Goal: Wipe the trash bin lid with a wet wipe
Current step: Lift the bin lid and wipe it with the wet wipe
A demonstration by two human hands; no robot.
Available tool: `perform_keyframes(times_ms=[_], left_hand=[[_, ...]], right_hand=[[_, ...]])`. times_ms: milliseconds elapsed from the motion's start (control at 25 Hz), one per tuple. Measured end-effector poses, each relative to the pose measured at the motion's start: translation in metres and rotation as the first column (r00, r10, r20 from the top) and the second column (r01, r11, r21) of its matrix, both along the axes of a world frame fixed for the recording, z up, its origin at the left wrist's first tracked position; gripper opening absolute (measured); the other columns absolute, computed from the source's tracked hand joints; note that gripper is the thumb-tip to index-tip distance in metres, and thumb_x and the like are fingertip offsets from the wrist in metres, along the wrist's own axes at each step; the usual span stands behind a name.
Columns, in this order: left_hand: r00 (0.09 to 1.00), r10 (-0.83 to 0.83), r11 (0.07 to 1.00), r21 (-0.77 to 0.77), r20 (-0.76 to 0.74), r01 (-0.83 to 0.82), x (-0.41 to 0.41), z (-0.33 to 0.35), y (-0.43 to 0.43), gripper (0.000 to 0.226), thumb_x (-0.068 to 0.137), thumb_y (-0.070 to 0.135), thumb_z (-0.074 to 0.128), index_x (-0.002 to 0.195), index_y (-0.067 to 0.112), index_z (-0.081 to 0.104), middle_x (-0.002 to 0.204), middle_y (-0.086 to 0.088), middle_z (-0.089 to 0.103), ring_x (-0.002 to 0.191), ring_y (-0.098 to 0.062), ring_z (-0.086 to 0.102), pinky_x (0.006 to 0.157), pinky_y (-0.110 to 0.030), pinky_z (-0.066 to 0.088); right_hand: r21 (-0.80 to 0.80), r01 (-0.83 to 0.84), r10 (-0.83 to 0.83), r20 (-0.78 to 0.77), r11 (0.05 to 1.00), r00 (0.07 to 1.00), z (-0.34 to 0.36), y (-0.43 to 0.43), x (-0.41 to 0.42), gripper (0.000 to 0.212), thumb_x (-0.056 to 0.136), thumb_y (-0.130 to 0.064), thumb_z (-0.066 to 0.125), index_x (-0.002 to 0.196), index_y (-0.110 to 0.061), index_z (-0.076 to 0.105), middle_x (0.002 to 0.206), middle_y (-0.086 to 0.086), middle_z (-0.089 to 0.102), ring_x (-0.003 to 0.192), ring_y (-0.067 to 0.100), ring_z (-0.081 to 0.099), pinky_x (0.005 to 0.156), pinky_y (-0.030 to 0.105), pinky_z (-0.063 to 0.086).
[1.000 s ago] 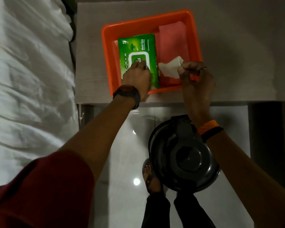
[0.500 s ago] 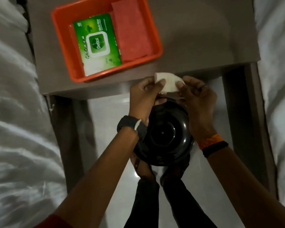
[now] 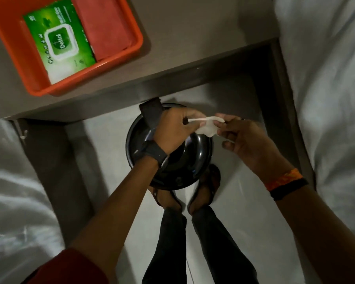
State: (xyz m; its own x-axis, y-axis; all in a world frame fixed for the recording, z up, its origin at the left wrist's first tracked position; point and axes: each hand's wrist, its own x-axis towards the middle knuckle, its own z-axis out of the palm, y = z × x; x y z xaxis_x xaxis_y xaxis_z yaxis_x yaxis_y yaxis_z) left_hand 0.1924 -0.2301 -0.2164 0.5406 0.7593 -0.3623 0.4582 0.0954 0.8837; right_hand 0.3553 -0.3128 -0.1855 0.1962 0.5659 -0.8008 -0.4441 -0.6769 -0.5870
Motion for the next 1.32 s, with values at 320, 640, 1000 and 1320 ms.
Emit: perform_keyframes(times_ms=[320, 640, 1000, 1320], left_hand=[[0.997, 0.031, 0.965, -0.261, 0.072, -0.011, 0.055, -0.045, 0.011, 0.015, 0.090, 0.011, 0.064, 0.105, 0.009, 0.067, 0.082, 0.005, 0.071, 0.076, -0.003, 0.066, 0.073, -0.022, 0.058], [-0.030, -0.772, 0.112, -0.182, -0.635, 0.977, 0.090, -0.114, -0.003, 0.066, 0.063, 0.072, 0.069, 0.109, 0.024, 0.065, 0.117, -0.001, 0.058, 0.122, -0.027, 0.043, 0.109, -0.053, 0.023], [0.302, -0.835, 0.335, 0.010, -0.459, 0.942, 0.004, -0.063, 0.025, 0.024, 0.065, 0.050, 0.079, 0.079, 0.031, 0.073, 0.089, 0.016, 0.052, 0.112, -0.011, 0.044, 0.084, -0.029, 0.011], [0.506, -0.777, 0.546, -0.002, -0.374, 0.838, -0.060, -0.052, 0.018, 0.023, 0.060, 0.055, 0.071, 0.071, 0.035, 0.074, 0.080, 0.020, 0.052, 0.094, 0.005, 0.041, 0.093, -0.029, 0.013]], right_hand=[[0.140, 0.075, -0.097, 0.161, 0.987, 0.982, -0.061, -0.028, 0.028, 0.016, 0.088, -0.019, 0.070, 0.104, -0.016, 0.070, 0.101, 0.003, 0.076, 0.094, 0.019, 0.074, 0.075, 0.031, 0.059], [-0.068, 0.146, -0.071, 0.634, 0.987, 0.770, -0.174, -0.064, 0.041, 0.024, 0.095, -0.023, 0.060, 0.110, -0.007, 0.070, 0.092, 0.000, 0.068, 0.080, 0.008, 0.062, 0.080, 0.029, 0.051], [0.101, -0.109, 0.056, 0.424, 0.989, 0.904, -0.153, -0.080, -0.073, 0.037, 0.102, -0.017, 0.045, 0.137, -0.021, 0.053, 0.133, 0.000, 0.066, 0.115, 0.010, 0.064, 0.100, 0.026, 0.052], [-0.037, -0.385, 0.361, 0.440, 0.922, 0.823, -0.206, -0.045, -0.066, 0.060, 0.099, -0.043, 0.024, 0.154, -0.017, 0.024, 0.165, 0.004, 0.019, 0.154, 0.018, 0.014, 0.128, 0.043, 0.010]])
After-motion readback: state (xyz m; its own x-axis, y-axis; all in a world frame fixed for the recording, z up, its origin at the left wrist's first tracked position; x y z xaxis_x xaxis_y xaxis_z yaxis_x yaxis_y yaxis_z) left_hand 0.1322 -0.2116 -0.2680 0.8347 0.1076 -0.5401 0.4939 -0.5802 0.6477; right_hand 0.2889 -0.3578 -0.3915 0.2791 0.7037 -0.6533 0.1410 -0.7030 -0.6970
